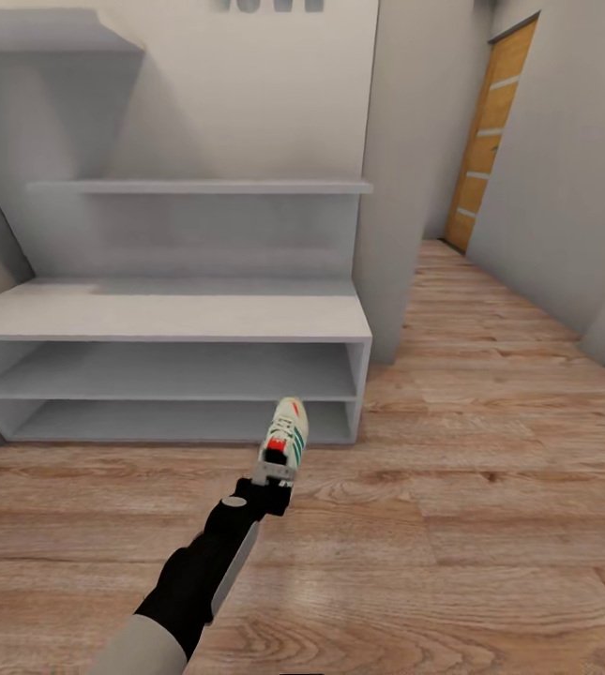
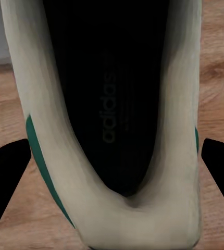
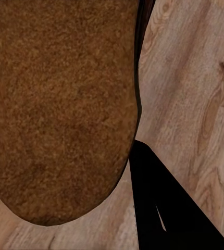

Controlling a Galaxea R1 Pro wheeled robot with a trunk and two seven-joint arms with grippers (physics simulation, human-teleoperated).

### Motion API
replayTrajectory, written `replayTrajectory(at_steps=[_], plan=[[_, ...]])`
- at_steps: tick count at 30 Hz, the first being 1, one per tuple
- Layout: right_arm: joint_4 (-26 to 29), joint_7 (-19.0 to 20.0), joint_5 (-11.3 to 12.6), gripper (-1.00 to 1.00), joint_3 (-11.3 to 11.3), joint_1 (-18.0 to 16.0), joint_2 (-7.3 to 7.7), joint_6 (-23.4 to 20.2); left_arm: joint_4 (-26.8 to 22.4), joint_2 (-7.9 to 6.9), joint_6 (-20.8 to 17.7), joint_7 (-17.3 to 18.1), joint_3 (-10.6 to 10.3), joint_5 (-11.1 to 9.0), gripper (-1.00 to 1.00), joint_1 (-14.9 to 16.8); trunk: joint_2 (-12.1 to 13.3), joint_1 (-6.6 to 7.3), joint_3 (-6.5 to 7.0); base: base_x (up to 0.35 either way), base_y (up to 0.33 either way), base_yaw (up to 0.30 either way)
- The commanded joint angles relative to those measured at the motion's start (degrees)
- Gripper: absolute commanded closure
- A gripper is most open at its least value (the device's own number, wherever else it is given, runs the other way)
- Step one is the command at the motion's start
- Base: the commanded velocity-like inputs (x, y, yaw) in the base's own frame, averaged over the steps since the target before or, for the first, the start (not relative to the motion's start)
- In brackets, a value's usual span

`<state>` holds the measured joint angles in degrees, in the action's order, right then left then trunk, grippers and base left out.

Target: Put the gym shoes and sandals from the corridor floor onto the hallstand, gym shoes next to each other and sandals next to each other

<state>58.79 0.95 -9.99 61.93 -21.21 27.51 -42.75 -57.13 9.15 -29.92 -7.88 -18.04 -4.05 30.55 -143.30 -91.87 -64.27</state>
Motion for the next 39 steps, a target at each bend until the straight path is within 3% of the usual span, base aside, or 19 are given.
replayTrajectory(at_steps=[1,8,20,26,32,39], plan=[[0.07,-0.13,-0.12,1.0,0.04,-0.06,0.0,-0.32,-0.08,-0.05,-0.75,-0.43,-0.15,-0.34,1.0,0.05,-0.04,-0.01,-0.37,0.0,0.0,0.0],[0.1,-0.16,-0.12,1.0,0.04,-0.06,0.0,-0.32,-0.09,-0.1,-2.1,-0.27,-0.03,-0.34,1.0,0.04,-0.14,-0.19,-2.42,0.0,0.0,0.0],[-0.07,-0.26,-0.12,1.0,-0.05,-0.06,-0.08,-0.07,-0.24,-0.1,-1.98,-0.34,0.18,-0.38,1.0,0.17,-0.14,-0.19,-2.48,0.103,0.0,0.0],[-0.08,-0.18,-0.12,1.0,-0.04,-0.06,-0.09,-0.05,-0.28,-0.02,-2.14,-0.46,0.2,-0.5,1.0,2.45,-0.14,-0.19,-2.48,0.191,0.0,0.0],[-0.08,-0.14,-0.12,1.0,-0.01,-0.06,-0.31,0.26,-3.83,-0.01,-2.24,-0.47,0.2,-0.65,1.0,2.66,-0.14,-0.19,-2.48,0.086,0.0,0.0],[-0.08,-0.15,-0.12,1.0,0.03,-0.06,-0.35,0.23,-4.0,-0.01,-2.24,-0.45,0.2,-0.83,1.0,2.67,-0.14,-0.19,-2.48,0.268,0.0,0.0]])
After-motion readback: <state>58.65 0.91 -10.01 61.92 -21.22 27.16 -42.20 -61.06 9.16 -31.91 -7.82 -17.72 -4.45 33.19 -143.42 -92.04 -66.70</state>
